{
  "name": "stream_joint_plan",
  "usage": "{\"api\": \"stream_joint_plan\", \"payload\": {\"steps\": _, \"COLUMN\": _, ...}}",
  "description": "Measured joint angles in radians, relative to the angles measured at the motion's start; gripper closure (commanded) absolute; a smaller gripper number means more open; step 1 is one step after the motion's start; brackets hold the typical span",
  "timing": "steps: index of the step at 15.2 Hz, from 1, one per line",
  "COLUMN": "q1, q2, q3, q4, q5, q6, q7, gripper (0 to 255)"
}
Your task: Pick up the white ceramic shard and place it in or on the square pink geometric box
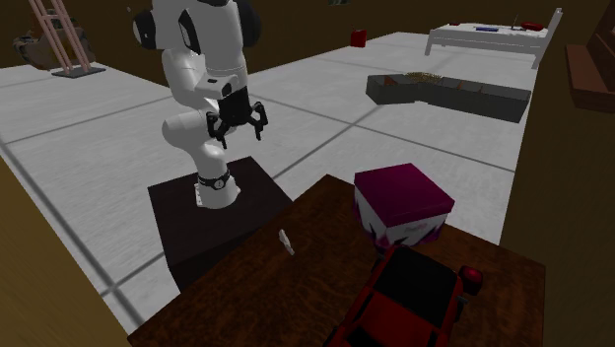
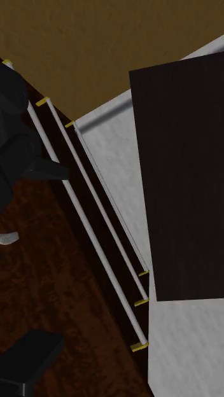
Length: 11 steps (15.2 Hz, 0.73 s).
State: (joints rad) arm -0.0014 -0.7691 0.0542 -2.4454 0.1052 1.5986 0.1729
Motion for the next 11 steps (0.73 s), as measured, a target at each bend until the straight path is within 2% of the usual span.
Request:
{"api": "stream_joint_plan", "payload": {"steps": 3, "q1": 0.001, "q2": 0.018, "q3": -0.004, "q4": -0.021, "q5": 0.005, "q6": 0.046, "q7": -0.012, "gripper": 0}}
{"api": "stream_joint_plan", "payload": {"steps": 11, "q1": 0.012, "q2": 0.222, "q3": -0.037, "q4": -0.095, "q5": 0.043, "q6": 0.377, "q7": -0.105, "gripper": 0}}
